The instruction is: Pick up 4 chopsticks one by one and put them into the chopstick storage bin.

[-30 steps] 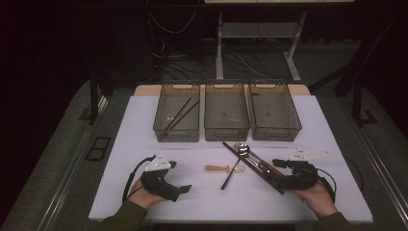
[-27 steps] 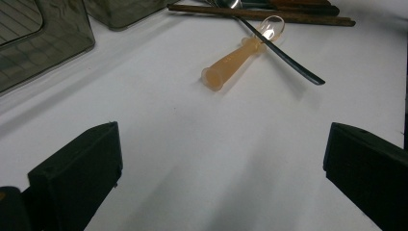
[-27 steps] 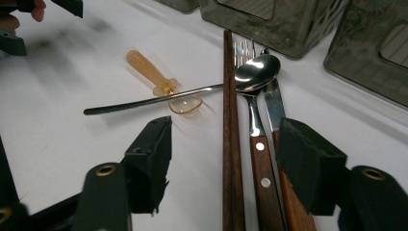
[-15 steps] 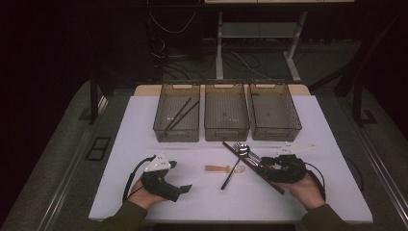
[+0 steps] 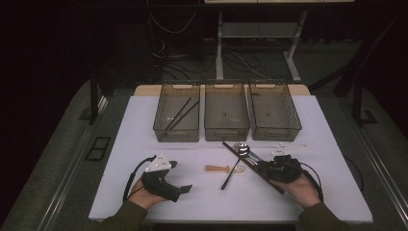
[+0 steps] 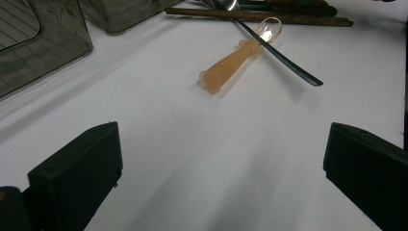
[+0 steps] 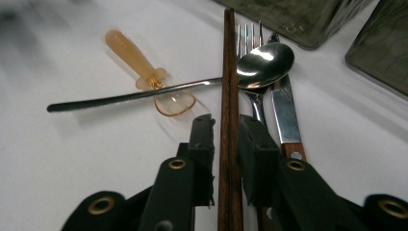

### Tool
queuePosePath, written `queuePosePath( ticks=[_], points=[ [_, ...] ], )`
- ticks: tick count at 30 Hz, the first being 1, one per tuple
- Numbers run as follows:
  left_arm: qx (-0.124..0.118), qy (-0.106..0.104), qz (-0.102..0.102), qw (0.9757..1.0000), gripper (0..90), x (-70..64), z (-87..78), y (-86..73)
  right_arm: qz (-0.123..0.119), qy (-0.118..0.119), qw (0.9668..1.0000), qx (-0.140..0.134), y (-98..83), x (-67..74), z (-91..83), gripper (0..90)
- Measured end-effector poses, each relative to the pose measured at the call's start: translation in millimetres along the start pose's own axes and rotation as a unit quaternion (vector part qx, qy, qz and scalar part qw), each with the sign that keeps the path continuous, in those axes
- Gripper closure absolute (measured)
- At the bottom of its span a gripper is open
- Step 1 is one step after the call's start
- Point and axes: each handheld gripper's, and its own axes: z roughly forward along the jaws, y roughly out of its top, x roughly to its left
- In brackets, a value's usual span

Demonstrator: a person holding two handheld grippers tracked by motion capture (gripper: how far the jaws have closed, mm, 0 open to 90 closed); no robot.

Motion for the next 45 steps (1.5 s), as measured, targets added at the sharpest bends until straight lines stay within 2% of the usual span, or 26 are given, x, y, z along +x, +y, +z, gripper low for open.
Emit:
queuePosePath(
  ticks=[20,39,45],
  points=[
    [-0.002,-0.003,-0.003,1.0,0.0,0.5,0.0,-0.1,-0.032,-0.009,0.9989,0.033,-4.2,2.6,8.6,83.8],
    [-0.003,-0.005,-0.006,1.0,0.0,0.4,-0.2,0.0,-0.044,-0.013,0.998,0.042,-5.3,5.6,11.3,83.4],
    [-0.003,-0.006,-0.005,1.0,0.0,0.6,-0.8,0.1,-0.055,-0.013,0.9968,0.056,-6.7,9.9,16.5,83.0]
  ],
)
